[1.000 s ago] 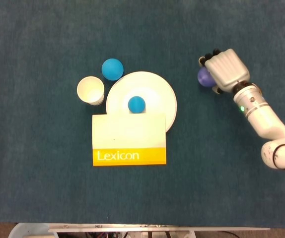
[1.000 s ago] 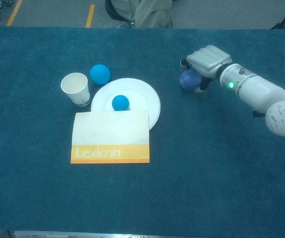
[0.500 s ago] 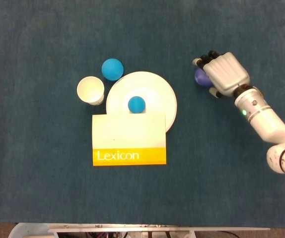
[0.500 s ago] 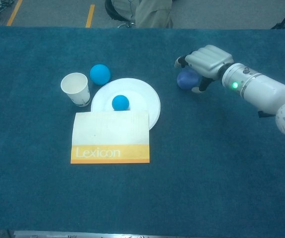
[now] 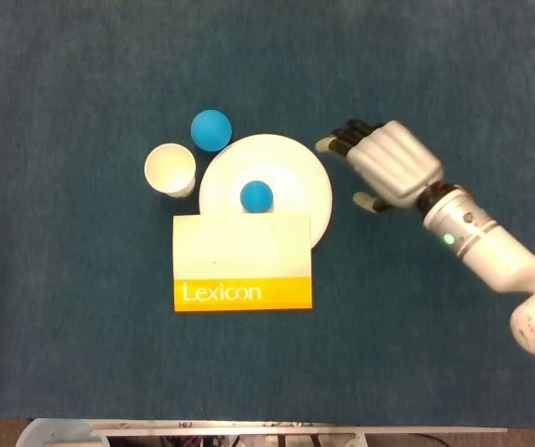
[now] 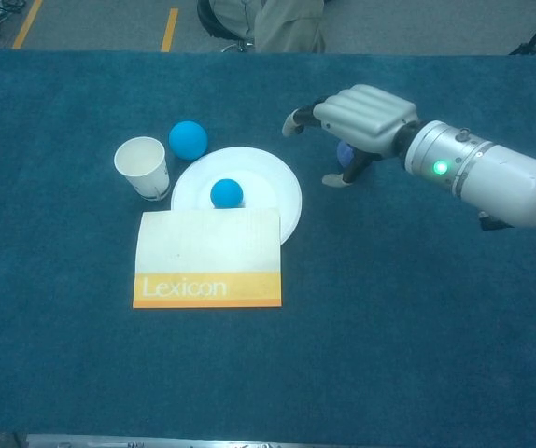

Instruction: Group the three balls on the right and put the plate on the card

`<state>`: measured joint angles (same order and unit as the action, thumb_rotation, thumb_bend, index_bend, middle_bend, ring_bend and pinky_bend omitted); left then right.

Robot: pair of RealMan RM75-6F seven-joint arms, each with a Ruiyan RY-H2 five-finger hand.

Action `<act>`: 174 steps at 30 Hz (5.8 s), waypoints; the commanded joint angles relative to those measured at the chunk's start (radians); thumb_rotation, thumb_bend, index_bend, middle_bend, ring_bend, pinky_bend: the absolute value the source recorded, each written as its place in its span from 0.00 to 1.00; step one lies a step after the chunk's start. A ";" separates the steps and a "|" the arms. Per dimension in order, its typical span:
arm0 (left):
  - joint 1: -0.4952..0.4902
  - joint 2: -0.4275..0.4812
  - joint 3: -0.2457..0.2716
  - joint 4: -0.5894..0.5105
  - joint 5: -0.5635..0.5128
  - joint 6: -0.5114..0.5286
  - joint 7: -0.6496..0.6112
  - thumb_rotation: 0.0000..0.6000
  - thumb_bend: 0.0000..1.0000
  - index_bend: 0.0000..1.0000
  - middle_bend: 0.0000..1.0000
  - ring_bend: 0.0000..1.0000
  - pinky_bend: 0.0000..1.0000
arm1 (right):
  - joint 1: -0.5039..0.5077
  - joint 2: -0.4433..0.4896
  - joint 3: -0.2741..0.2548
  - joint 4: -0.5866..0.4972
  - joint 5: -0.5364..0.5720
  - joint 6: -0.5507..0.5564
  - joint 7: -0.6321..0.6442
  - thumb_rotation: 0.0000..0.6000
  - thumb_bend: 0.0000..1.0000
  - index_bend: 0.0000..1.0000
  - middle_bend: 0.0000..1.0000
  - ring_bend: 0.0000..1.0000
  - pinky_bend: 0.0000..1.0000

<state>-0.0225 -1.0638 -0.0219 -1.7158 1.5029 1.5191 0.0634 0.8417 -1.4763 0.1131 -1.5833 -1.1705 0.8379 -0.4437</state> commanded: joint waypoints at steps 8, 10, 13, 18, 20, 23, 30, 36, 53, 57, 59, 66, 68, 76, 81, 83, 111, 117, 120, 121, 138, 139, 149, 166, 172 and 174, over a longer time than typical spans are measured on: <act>0.003 -0.001 0.002 0.006 0.003 0.007 -0.018 1.00 0.44 0.34 0.31 0.27 0.21 | 0.091 -0.108 0.028 0.013 0.075 -0.042 -0.111 1.00 0.12 0.24 0.28 0.20 0.48; 0.006 0.002 0.004 0.009 0.004 0.010 -0.023 1.00 0.44 0.34 0.31 0.27 0.21 | 0.113 -0.145 0.034 0.036 0.103 -0.042 -0.143 1.00 0.12 0.24 0.29 0.20 0.48; 0.010 0.005 0.005 0.013 0.002 0.014 -0.033 1.00 0.44 0.34 0.31 0.27 0.21 | 0.140 -0.192 0.041 0.070 0.145 -0.045 -0.180 1.00 0.12 0.26 0.29 0.20 0.48; 0.017 0.006 0.006 0.025 -0.003 0.018 -0.058 1.00 0.44 0.34 0.31 0.27 0.21 | 0.180 -0.267 0.053 0.134 0.224 -0.046 -0.222 1.00 0.12 0.27 0.30 0.20 0.48; 0.018 0.007 0.006 0.031 -0.002 0.020 -0.066 1.00 0.44 0.35 0.31 0.27 0.21 | 0.193 -0.294 0.056 0.161 0.244 -0.045 -0.232 1.00 0.12 0.27 0.31 0.20 0.48; 0.023 0.011 0.005 0.039 -0.007 0.024 -0.079 1.00 0.44 0.35 0.31 0.27 0.21 | 0.207 -0.324 0.062 0.189 0.264 -0.044 -0.233 1.00 0.13 0.29 0.32 0.21 0.49; 0.031 0.015 0.004 0.051 -0.017 0.028 -0.095 1.00 0.44 0.35 0.31 0.27 0.21 | 0.237 -0.369 0.074 0.252 0.297 -0.049 -0.236 1.00 0.16 0.30 0.33 0.22 0.50; 0.032 0.013 0.004 0.056 -0.023 0.023 -0.099 1.00 0.44 0.35 0.31 0.27 0.21 | 0.256 -0.387 0.075 0.284 0.318 -0.055 -0.240 1.00 0.20 0.31 0.33 0.23 0.54; 0.030 0.009 0.003 0.062 -0.021 0.016 -0.108 1.00 0.44 0.35 0.31 0.27 0.21 | 0.268 -0.399 0.045 0.294 0.333 -0.055 -0.243 1.00 0.24 0.35 0.35 0.28 0.65; 0.029 0.008 0.003 0.062 -0.021 0.014 -0.107 1.00 0.44 0.35 0.31 0.27 0.21 | 0.268 -0.399 0.040 0.294 0.333 -0.054 -0.242 1.00 0.26 0.39 0.36 0.30 0.67; 0.029 0.008 0.003 0.061 -0.019 0.015 -0.107 1.00 0.44 0.35 0.31 0.27 0.21 | 0.268 -0.400 0.036 0.297 0.332 -0.053 -0.244 1.00 0.27 0.42 0.37 0.31 0.69; 0.035 0.010 0.004 0.057 -0.021 0.020 -0.104 1.00 0.44 0.35 0.31 0.27 0.21 | 0.262 -0.394 0.033 0.293 0.324 -0.047 -0.231 1.00 0.29 0.50 0.39 0.35 0.73; 0.035 0.010 0.005 0.055 -0.019 0.022 -0.103 1.00 0.44 0.35 0.31 0.27 0.21 | 0.259 -0.386 0.034 0.283 0.320 -0.045 -0.223 1.00 0.29 0.51 0.40 0.36 0.74; 0.038 0.013 0.006 0.047 -0.014 0.028 -0.094 1.00 0.44 0.35 0.31 0.27 0.21 | 0.223 -0.283 0.022 0.163 0.269 -0.007 -0.196 1.00 0.29 0.51 0.40 0.37 0.74; 0.039 0.012 0.008 0.045 -0.012 0.027 -0.092 1.00 0.44 0.35 0.31 0.27 0.21 | 0.186 -0.185 -0.022 0.093 0.223 0.019 -0.198 1.00 0.29 0.51 0.40 0.37 0.74; 0.039 0.013 0.009 0.045 -0.012 0.025 -0.092 1.00 0.44 0.35 0.31 0.27 0.21 | 0.170 -0.140 -0.053 0.076 0.202 0.018 -0.201 1.00 0.29 0.51 0.40 0.37 0.74; 0.020 0.000 0.015 0.030 -0.008 -0.011 -0.060 1.00 0.44 0.35 0.31 0.27 0.21 | -0.009 0.035 -0.207 0.126 -0.046 -0.007 -0.021 1.00 0.28 0.50 0.40 0.37 0.74; 0.016 -0.002 0.013 0.029 -0.009 -0.013 -0.056 1.00 0.44 0.35 0.31 0.27 0.21 | -0.016 0.043 -0.202 0.119 -0.060 -0.020 -0.021 1.00 0.27 0.39 0.38 0.34 0.69; 0.014 -0.003 0.013 0.030 -0.009 -0.016 -0.056 1.00 0.44 0.35 0.31 0.27 0.21 | -0.018 0.050 -0.197 0.105 -0.070 -0.025 -0.019 1.00 0.27 0.35 0.38 0.33 0.68; 0.014 -0.004 0.013 0.031 -0.010 -0.017 -0.057 1.00 0.44 0.35 0.31 0.27 0.21 | -0.017 0.053 -0.195 0.099 -0.073 -0.026 -0.023 1.00 0.27 0.34 0.37 0.33 0.68; 0.013 -0.004 0.015 0.039 -0.008 -0.018 -0.068 1.00 0.44 0.35 0.31 0.27 0.21 | -0.026 0.102 -0.145 0.005 -0.098 0.003 -0.037 1.00 0.27 0.29 0.36 0.31 0.63; 0.013 -0.004 0.015 0.039 -0.007 -0.017 -0.068 1.00 0.44 0.35 0.31 0.27 0.21 | -0.026 0.108 -0.137 -0.005 -0.100 0.009 -0.033 1.00 0.27 0.29 0.36 0.31 0.63; 0.023 0.000 0.021 0.034 0.009 0.005 -0.074 1.00 0.44 0.35 0.31 0.27 0.21 | 0.051 0.109 -0.017 -0.048 -0.040 -0.030 -0.028 1.00 0.27 0.29 0.36 0.30 0.58; 0.081 0.030 0.045 0.029 0.024 0.078 -0.112 1.00 0.44 0.35 0.31 0.27 0.21 | 0.356 -0.177 0.075 0.180 0.282 -0.141 -0.336 1.00 0.27 0.22 0.28 0.20 0.37; 0.107 0.040 0.050 0.029 0.014 0.101 -0.124 1.00 0.44 0.35 0.31 0.27 0.21 | 0.447 -0.290 0.086 0.319 0.368 -0.165 -0.373 1.00 0.27 0.21 0.27 0.19 0.36; 0.115 0.043 0.052 0.031 0.010 0.106 -0.128 1.00 0.44 0.35 0.31 0.27 0.21 | 0.468 -0.318 0.091 0.356 0.387 -0.171 -0.374 1.00 0.27 0.20 0.27 0.18 0.35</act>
<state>0.0907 -1.0221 0.0289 -1.6857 1.5139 1.6236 -0.0633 1.2794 -1.7596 0.1958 -1.2654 -0.8101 0.6790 -0.8054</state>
